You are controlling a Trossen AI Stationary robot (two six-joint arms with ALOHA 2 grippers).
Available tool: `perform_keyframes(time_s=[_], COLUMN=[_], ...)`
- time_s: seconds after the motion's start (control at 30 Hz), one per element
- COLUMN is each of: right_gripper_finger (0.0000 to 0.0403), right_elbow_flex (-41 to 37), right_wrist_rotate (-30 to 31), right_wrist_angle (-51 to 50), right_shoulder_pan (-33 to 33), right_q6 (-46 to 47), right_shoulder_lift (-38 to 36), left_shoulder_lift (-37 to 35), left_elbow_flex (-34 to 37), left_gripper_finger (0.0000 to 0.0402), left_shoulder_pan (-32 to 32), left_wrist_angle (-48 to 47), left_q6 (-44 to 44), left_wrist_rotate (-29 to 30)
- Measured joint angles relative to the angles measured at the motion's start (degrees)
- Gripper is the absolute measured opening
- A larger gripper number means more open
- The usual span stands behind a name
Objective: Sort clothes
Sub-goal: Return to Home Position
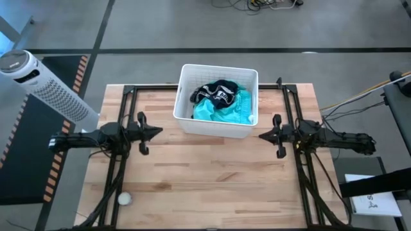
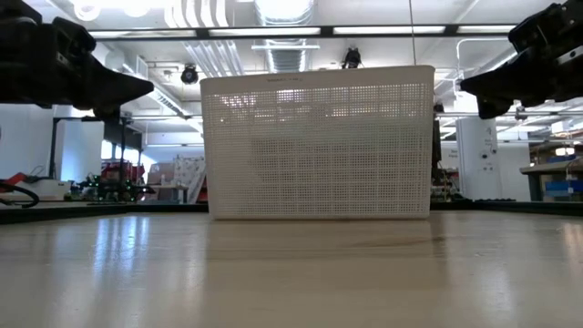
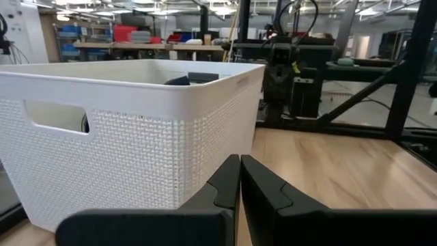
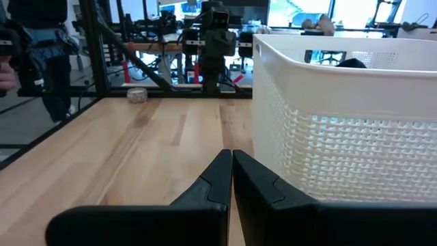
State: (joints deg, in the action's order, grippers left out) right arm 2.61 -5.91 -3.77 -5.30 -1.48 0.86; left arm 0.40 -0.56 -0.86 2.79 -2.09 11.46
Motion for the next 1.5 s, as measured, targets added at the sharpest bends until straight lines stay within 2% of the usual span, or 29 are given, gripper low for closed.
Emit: perform_keyframes(time_s=[0.27,0.77,0.9,1.07,1.3,1.5], right_gripper_finger=[0.0,0.0,0.0,0.0,0.0,0.0], right_elbow_flex=[1.9,1.4,1.4,1.5,1.5,1.6], right_wrist_rotate=[-0.1,4.8,7.4,7.8,8.0,8.0], right_wrist_angle=[-5.9,-4.7,-4.7,-4.7,-4.7,-5.1], right_shoulder_pan=[0.0,0.0,0.0,0.0,0.0,0.0], right_q6=[-0.6,-2.1,0.5,2.1,-3.7,-4.7], right_shoulder_lift=[-0.9,-0.8,-0.2,0.1,0.4,0.7], left_shoulder_lift=[-0.4,0.0,0.0,0.0,0.1,0.5], left_elbow_flex=[-0.4,-0.4,-0.4,-0.4,-0.3,-0.3], left_gripper_finger=[0.0,0.0,0.0,0.0,0.0,0.0], left_shoulder_pan=[0.0,0.0,0.0,0.0,0.0,0.0], left_wrist_angle=[-0.8,-1.0,-1.0,-0.7,0.5,0.7], left_q6=[0.7,0.3,0.1,0.0,-3.0,-3.0], left_wrist_rotate=[0.1,0.6,0.6,0.6,0.9,0.8])
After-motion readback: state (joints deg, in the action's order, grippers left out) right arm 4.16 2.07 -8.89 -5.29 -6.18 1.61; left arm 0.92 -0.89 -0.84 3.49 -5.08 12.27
